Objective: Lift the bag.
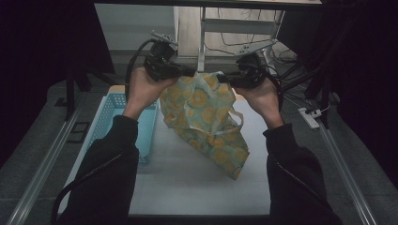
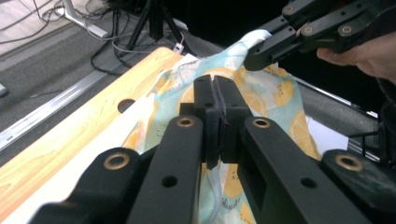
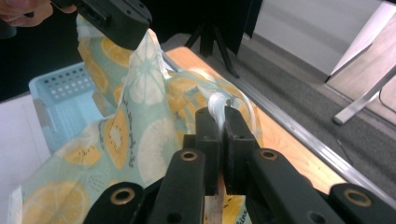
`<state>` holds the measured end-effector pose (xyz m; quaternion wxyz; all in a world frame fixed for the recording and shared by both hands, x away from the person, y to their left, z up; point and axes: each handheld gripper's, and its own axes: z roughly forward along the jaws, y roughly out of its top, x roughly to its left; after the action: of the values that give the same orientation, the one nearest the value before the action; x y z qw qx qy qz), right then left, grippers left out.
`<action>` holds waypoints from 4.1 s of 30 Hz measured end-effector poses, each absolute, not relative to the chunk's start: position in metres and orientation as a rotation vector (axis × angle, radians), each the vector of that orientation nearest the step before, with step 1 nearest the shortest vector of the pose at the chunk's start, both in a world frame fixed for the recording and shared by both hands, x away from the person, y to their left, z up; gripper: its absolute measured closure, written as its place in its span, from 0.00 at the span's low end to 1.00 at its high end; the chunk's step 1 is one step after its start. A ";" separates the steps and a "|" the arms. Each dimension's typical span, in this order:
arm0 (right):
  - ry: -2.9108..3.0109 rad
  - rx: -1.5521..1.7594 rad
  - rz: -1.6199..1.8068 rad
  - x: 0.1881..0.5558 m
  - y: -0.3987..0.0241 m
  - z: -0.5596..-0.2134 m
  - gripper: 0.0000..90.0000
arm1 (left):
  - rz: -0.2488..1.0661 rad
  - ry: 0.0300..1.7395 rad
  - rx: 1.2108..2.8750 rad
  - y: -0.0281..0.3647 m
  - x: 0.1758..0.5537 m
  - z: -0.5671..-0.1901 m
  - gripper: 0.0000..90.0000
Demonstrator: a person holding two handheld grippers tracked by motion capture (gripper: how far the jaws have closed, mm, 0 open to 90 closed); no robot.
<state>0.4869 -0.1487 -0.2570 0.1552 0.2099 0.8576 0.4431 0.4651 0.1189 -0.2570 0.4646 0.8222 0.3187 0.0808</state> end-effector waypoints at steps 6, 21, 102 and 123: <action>2.480 0.621 1.258 0.490 -0.147 -0.269 0.96 | 0.181 0.787 2.028 0.116 0.469 -0.271 0.98; 2.492 0.650 1.264 0.492 -0.151 -0.282 0.84 | 0.177 0.783 2.028 0.122 0.471 -0.296 0.81; 2.492 0.750 1.308 0.413 -0.183 -0.428 0.00 | 0.237 0.911 2.024 0.173 0.350 -0.458 0.00; 2.445 0.795 1.278 0.368 -0.222 -0.448 0.00 | 0.244 0.957 1.988 0.197 0.292 -0.474 0.00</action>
<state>0.3676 -0.2218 -0.4476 0.1351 0.2743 0.8438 0.4411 0.2916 0.1973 -0.4741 0.4446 0.8021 0.3863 0.0986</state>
